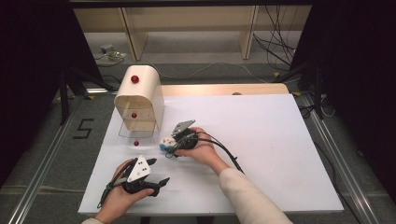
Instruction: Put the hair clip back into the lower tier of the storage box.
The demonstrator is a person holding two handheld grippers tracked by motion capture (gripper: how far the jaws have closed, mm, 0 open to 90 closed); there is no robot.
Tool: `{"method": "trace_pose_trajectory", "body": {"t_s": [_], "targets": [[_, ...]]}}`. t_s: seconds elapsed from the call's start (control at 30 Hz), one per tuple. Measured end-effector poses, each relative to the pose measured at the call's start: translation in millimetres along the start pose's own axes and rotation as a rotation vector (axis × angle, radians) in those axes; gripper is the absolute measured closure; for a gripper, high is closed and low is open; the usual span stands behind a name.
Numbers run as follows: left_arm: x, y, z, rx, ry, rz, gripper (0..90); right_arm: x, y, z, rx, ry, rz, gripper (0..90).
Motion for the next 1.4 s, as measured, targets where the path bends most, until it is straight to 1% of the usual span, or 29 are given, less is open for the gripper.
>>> {"method": "trace_pose_trajectory", "body": {"t_s": [0.03, 0.17, 0.23, 0.3, 0.37, 0.87, 1.0, 1.27, 1.4], "targets": [[0.2, -0.1, 0.0, 0.001, 0.0, 0.0, 19.2, 0.7, 0.6, -1.0, 0.002, 0.003, 0.005, 44.6], [-0.2, -0.1, 0.2, 0.001, 0.0, -0.001, 19.2, 0.6, 1.4, -4.5, -0.003, -0.002, 0.0, 44.6], [-0.2, -0.1, 0.2, 0.001, 0.0, -0.001, 19.2, 1.0, 2.1, -6.3, -0.002, -0.002, -0.016, 44.6], [0.2, 0.0, 0.2, 0.003, 0.002, 0.002, 19.3, 1.5, 3.3, -7.7, -0.006, -0.003, -0.02, 44.8], [-0.1, -0.2, 0.3, 0.002, 0.001, -0.003, 19.2, 1.6, 3.7, -8.4, -0.008, -0.005, -0.02, 44.9], [0.4, -0.4, 0.5, 0.004, 0.002, 0.0, 19.3, 1.6, 7.0, -16.9, -0.027, -0.006, -0.024, 45.3], [0.3, -0.4, 0.5, 0.007, 0.001, 0.001, 19.3, 2.5, 9.0, -19.6, -0.039, -0.008, -0.019, 45.3], [0.2, -0.5, 0.7, 0.009, 0.001, 0.001, 19.5, 2.8, 11.6, -24.4, -0.044, -0.012, -0.024, 45.3], [0.2, -0.8, 1.1, 0.012, 0.001, -0.007, 19.4, 2.4, 13.3, -27.8, -0.051, -0.016, -0.02, 45.3]]}}
Point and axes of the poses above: each handheld gripper's, and its own axes: z roughly forward along the jaws, y roughly out of its top, x roughly to its left, the point moved 1 cm from there along z, roughly forward along the jaws, and after that the axes turned 5 degrees about -z, right-handed, at the moved point
